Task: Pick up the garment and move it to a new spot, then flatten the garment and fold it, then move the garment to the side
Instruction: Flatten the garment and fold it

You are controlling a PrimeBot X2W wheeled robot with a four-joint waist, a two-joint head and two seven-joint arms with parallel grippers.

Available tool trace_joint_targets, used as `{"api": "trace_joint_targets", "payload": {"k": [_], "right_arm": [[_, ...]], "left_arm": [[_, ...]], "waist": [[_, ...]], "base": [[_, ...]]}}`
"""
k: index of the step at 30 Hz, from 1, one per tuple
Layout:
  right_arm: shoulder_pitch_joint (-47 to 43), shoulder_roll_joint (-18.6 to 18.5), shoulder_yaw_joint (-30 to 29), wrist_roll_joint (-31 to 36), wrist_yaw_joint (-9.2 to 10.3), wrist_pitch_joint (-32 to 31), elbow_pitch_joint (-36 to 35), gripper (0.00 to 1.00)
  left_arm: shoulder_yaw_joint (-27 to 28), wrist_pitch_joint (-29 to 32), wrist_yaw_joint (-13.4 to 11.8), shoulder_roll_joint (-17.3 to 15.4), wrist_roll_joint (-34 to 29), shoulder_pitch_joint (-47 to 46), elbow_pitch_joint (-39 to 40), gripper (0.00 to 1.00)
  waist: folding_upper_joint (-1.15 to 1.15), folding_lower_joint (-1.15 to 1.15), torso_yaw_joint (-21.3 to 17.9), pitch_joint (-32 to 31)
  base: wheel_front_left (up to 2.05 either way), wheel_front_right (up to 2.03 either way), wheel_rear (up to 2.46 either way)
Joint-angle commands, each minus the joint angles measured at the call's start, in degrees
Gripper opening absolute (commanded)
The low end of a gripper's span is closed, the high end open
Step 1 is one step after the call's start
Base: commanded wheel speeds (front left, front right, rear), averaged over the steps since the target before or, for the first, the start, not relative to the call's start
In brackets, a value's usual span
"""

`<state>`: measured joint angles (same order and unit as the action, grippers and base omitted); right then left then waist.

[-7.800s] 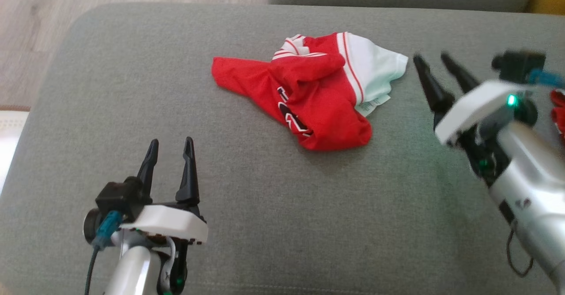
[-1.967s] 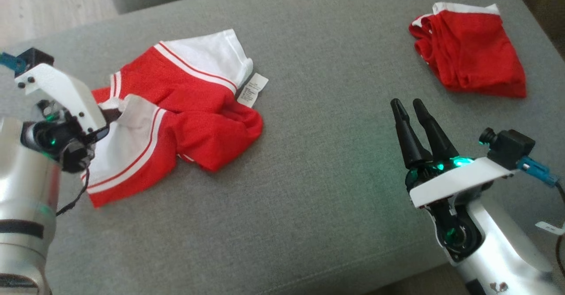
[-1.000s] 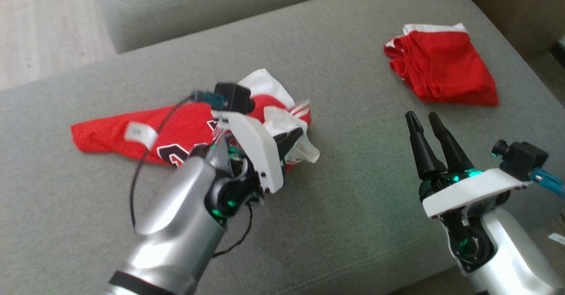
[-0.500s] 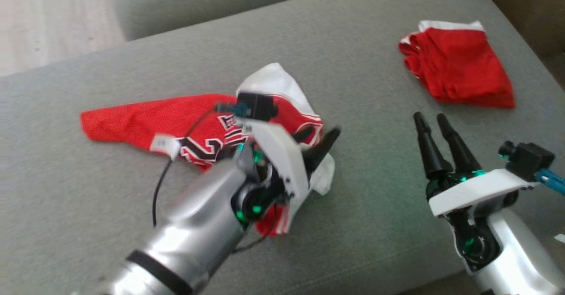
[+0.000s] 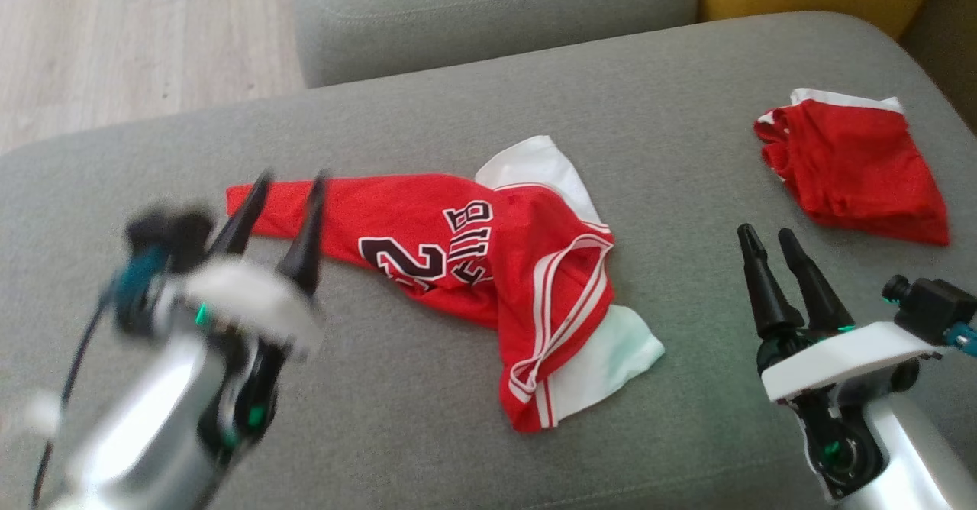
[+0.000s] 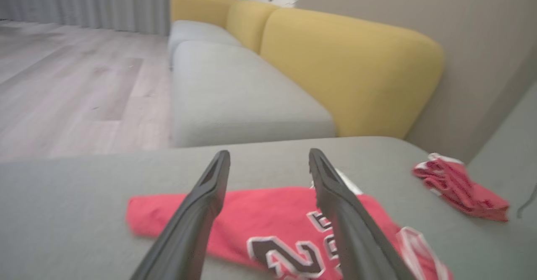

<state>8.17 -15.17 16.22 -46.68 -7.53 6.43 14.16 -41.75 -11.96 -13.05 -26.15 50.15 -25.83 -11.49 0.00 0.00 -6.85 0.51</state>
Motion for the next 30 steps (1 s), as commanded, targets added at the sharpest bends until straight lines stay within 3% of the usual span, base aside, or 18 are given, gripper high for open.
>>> {"api": "trace_joint_targets", "payload": {"k": [1,4,7,11,15,25,30], "right_arm": [[0.8,-0.5,0.4,0.6,0.04,-0.3,-2.1,1.00],[0.6,-0.7,-0.6,0.7,0.04,-0.8,-2.6,1.00],[0.7,-1.1,-1.9,0.7,0.04,-1.7,-2.6,1.00],[3.6,-1.6,-2.2,-0.5,0.04,-6.6,-0.7,1.00],[9.2,-1.0,-2.8,-4.1,0.04,-14.4,4.0,1.00],[22.4,4.1,-9.2,-12.6,0.04,-38.2,28.1,1.00],[26.3,6.9,-12.7,-14.8,0.04,-44.5,37.3,1.00]], "left_arm": [[3.3,-1.0,-0.8,-2.2,-0.6,-1.5,2.0,1.00],[7.7,-2.8,-4.3,-2.4,-1.7,5.3,5.2,1.00],[12.8,-3.0,-5.1,-0.2,-3.7,10.9,9.0,1.00],[16.0,-3.0,-3.2,4.1,-8.0,15.8,11.1,1.00],[16.0,-3.0,-1.7,6.0,-10.7,16.0,9.9,1.00],[16.1,-3.0,0.4,9.2,-13.1,15.5,5.5,1.00],[16.4,-3.0,1.0,10.2,-13.8,15.4,4.1,1.00]], "waist": [[0.00,0.00,0.3,0.3],[0.00,0.00,1.4,0.9],[0.00,0.00,2.8,1.7],[0.00,0.00,4.8,2.5],[0.00,0.00,6.7,3.1],[0.00,0.00,11.0,3.6],[0.00,0.00,12.5,3.6]], "base": [[0.00,0.00,0.00],[0.00,0.00,0.00],[0.00,0.00,0.00],[0.00,0.00,0.00],[0.00,0.00,0.00],[0.00,0.00,0.00],[0.00,0.00,0.00]]}}
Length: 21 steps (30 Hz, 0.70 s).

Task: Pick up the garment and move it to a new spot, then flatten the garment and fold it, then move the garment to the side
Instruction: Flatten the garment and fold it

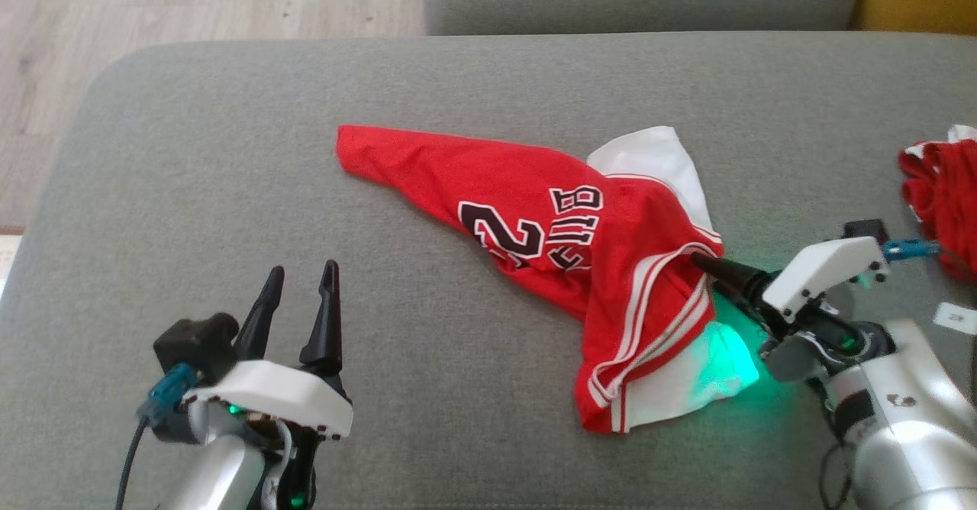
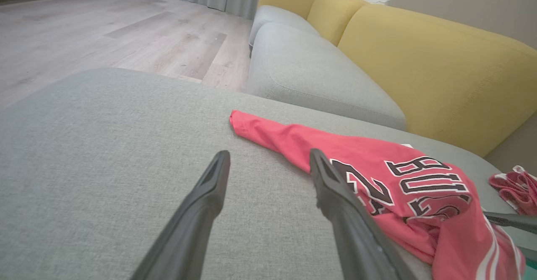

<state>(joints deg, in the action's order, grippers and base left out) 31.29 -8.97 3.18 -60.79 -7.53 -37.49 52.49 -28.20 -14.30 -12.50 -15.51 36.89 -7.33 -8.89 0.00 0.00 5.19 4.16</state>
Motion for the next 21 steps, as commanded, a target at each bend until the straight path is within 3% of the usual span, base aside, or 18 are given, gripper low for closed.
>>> {"api": "trace_joint_targets", "payload": {"k": [1,4,5,6,7,8,15,21], "right_arm": [[3.7,1.2,0.0,-0.9,0.04,-1.4,0.0,1.00],[4.4,1.8,-0.5,-1.4,0.04,-2.4,1.2,1.00],[4.7,2.0,-0.9,-1.6,0.04,-2.2,1.4,0.91],[4.9,2.1,-1.0,-1.5,0.04,-1.7,1.3,0.45],[5.0,2.1,-0.9,-1.2,0.04,-1.0,1.0,0.10],[5.0,2.1,-0.8,-1.0,0.04,-0.1,0.4,0.00],[5.8,-0.7,1.6,0.8,0.04,6.4,-9.4,0.00],[12.2,-8.3,1.4,1.2,0.04,8.5,-14.6,0.00]], "left_arm": [[2.9,-0.7,0.5,-0.2,-0.6,-3.0,1.3,1.00],[3.1,-0.7,0.8,0.0,-0.8,-3.0,0.9,1.00],[3.2,-0.7,1.0,0.1,-0.9,-3.1,0.7,1.00],[3.3,-0.7,1.1,0.2,-0.9,-3.1,0.6,1.00],[3.4,-0.7,1.1,0.3,-1.0,-3.1,0.4,1.00],[3.5,-0.7,1.2,0.4,-1.1,-3.1,0.3,1.00],[3.0,-0.7,1.8,1.2,-1.4,-3.4,-0.5,1.00],[1.7,-0.6,2.4,2.5,-2.1,-5.7,-0.5,1.00]], "waist": [[0.00,0.00,0.7,0.0],[0.00,0.00,1.1,0.1],[0.00,0.00,1.2,0.2],[0.00,0.00,1.4,0.2],[0.00,0.00,1.5,0.3],[0.00,0.00,1.6,0.3],[0.00,0.00,2.3,1.8],[0.00,0.00,5.0,7.5]], "base": [[0.00,0.00,0.00],[0.00,0.00,0.00],[0.00,0.00,0.00],[0.00,0.00,0.00],[0.00,0.00,0.00],[0.00,0.00,0.00],[0.00,0.00,0.00],[0.00,0.00,0.00]]}}
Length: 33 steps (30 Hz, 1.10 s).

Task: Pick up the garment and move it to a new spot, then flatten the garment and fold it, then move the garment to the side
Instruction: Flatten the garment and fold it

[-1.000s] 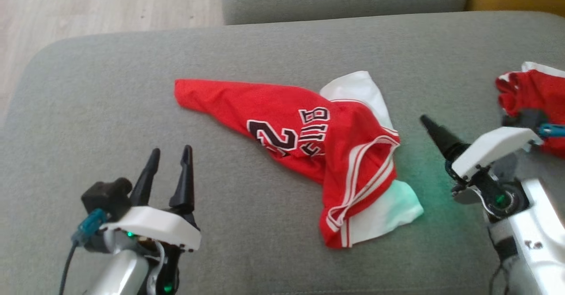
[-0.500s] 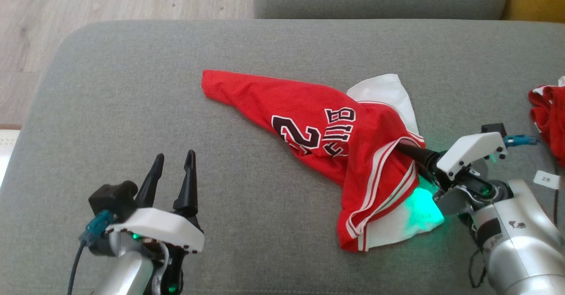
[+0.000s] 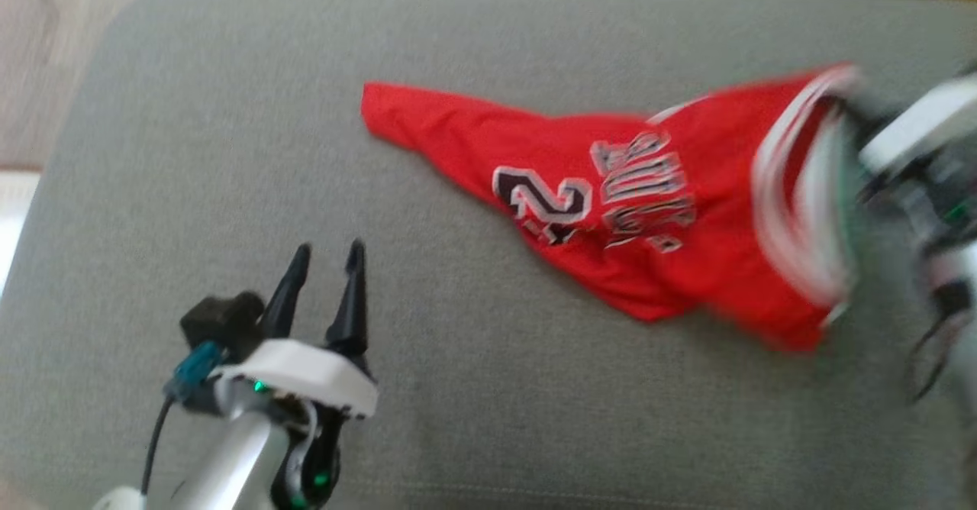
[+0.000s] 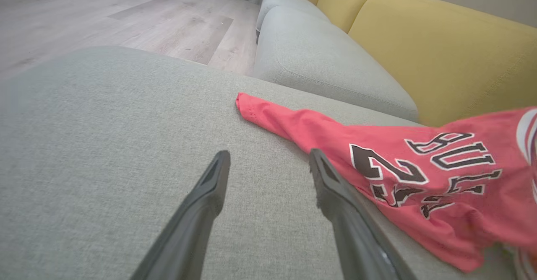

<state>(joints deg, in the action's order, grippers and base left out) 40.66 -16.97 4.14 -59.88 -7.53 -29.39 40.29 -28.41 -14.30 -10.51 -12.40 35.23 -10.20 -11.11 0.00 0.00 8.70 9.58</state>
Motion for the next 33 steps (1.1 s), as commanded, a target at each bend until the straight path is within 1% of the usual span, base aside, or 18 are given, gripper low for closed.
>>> {"api": "trace_joint_targets", "payload": {"k": [1,7,10,15,19,20,21,25,26,28,33], "right_arm": [[4.5,-1.8,0.1,0.4,0.04,0.3,-2.2,0.00],[12.6,-10.2,-0.5,2.1,0.04,0.0,0.8,0.00],[15.9,-13.3,-0.7,2.8,0.04,1.9,2.5,0.00],[20.3,-16.2,0.2,4.4,0.04,8.6,4.0,0.00],[23.2,-17.0,1.1,5.2,0.04,14.8,6.0,0.00],[23.7,-16.8,1.5,5.3,0.04,15.0,7.4,0.47],[24.0,-16.6,2.5,5.6,0.04,14.9,8.4,1.00],[23.7,-16.4,7.4,8.0,0.04,14.8,11.2,1.00],[23.7,-16.4,7.4,8.0,0.04,14.8,11.2,1.00],[22.8,-16.0,9.4,8.3,0.04,15.5,11.3,1.00],[19.3,-15.3,14.1,10.2,0.04,20.9,9.8,1.00]], "left_arm": [[1.7,-0.6,0.5,-0.4,-0.6,-3.4,1.7,1.00],[0.6,-0.7,1.1,1.1,-1.7,-6.3,1.0,1.00],[0.4,-0.7,1.4,1.9,-2.2,-7.5,0.7,1.00],[0.2,-0.7,2.1,3.2,-3.2,-9.1,0.3,1.00],[0.3,-0.7,2.6,3.9,-4.1,-9.9,0.0,1.00],[0.4,-0.7,2.7,4.1,-4.2,-10.0,-0.2,1.00],[0.5,-0.7,2.7,4.2,-4.4,-10.1,-0.4,1.00],[1.1,-0.7,3.3,4.6,-4.7,-9.9,-1.5,1.00],[1.1,-0.7,3.3,4.6,-4.7,-9.9,-1.5,1.00],[1.5,-0.7,3.6,4.7,-4.7,-9.6,-2.0,1.00],[2.4,-0.7,4.0,3.5,-4.7,-8.6,-3.6,1.00]], "waist": [[0.00,0.00,2.1,3.3],[0.00,0.00,6.2,9.8],[0.00,0.00,7.8,12.2],[0.00,0.00,9.7,15.2],[0.00,0.00,10.3,16.6],[0.00,0.00,10.2,16.6],[0.00,0.00,10.0,16.5],[0.00,0.00,8.2,14.5],[0.00,0.00,8.2,14.5],[0.00,0.00,7.0,12.6],[0.00,0.00,2.5,6.7]], "base": [[0.00,0.00,0.00],[0.00,0.00,0.00],[0.00,0.00,0.00],[0.00,0.00,0.00],[0.00,0.00,0.00],[0.00,0.00,0.00],[0.00,0.00,0.00],[0.00,0.00,0.00],[0.00,0.00,0.00],[0.00,0.00,0.00],[0.00,0.00,0.00]]}}
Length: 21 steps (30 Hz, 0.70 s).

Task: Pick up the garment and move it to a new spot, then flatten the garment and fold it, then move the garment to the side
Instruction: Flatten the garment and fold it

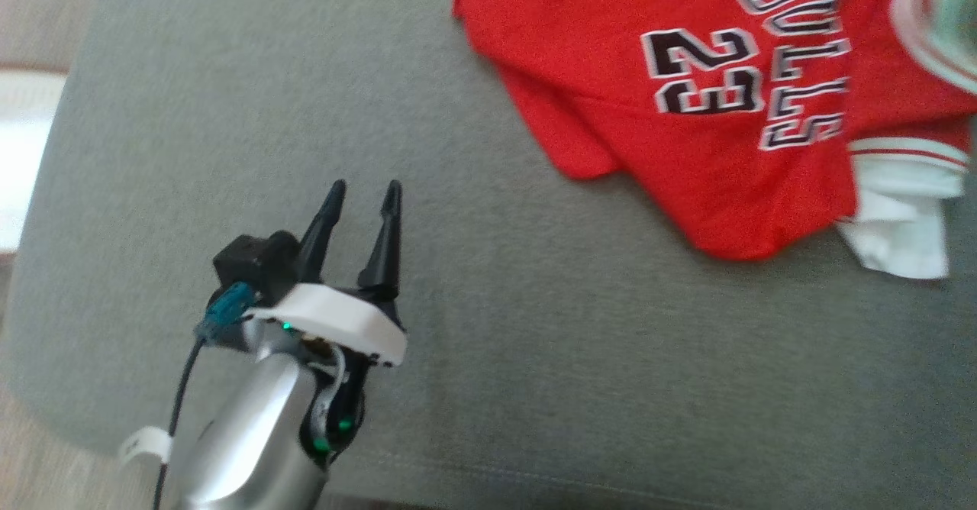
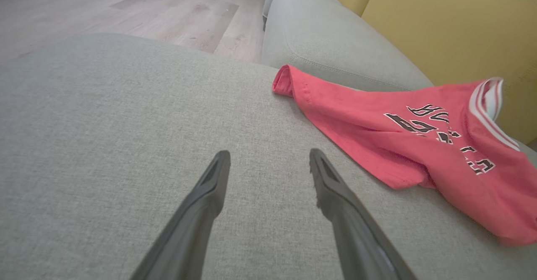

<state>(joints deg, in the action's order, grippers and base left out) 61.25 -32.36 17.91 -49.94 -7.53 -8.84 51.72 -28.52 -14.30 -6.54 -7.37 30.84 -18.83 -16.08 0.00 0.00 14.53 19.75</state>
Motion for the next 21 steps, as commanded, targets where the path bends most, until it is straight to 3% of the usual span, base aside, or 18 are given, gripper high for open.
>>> {"api": "trace_joint_targets", "payload": {"k": [1,8,15,19,21], "right_arm": [[-1.9,0.4,0.7,0.5,0.04,1.6,-1.6,1.00],[-7.6,5.8,0.8,1.5,0.04,9.3,-1.6,1.00],[-20.8,10.9,-1.0,1.7,0.04,17.7,-11.7,1.00],[-28.7,12.5,-1.6,4.1,0.04,19.9,-18.2,1.00],[-33.8,13.2,-2.0,5.7,0.04,20.4,-23.4,1.00]], "left_arm": [[2.7,-0.6,0.1,-1.9,-0.1,0.2,1.1,1.00],[3.1,2.6,0.4,-4.4,1.2,1.8,0.0,1.00],[2.9,9.5,1.4,-7.6,2.9,1.2,1.1,1.00],[1.9,17.2,3.7,-9.4,5.1,-1.1,0.7,1.00],[0.6,24.0,6.0,-11.3,6.2,-4.7,-0.8,1.00]], "waist": [[0.00,0.00,-4.4,-4.6],[0.00,0.00,-11.3,-11.4],[0.00,0.00,-17.1,-14.3],[0.00,0.00,-19.9,-14.6],[0.00,0.00,-21.7,-14.4]], "base": [[0.00,0.00,0.00],[0.00,0.00,0.00],[0.00,0.00,0.00],[0.00,0.00,0.00],[0.00,0.00,0.00]]}}
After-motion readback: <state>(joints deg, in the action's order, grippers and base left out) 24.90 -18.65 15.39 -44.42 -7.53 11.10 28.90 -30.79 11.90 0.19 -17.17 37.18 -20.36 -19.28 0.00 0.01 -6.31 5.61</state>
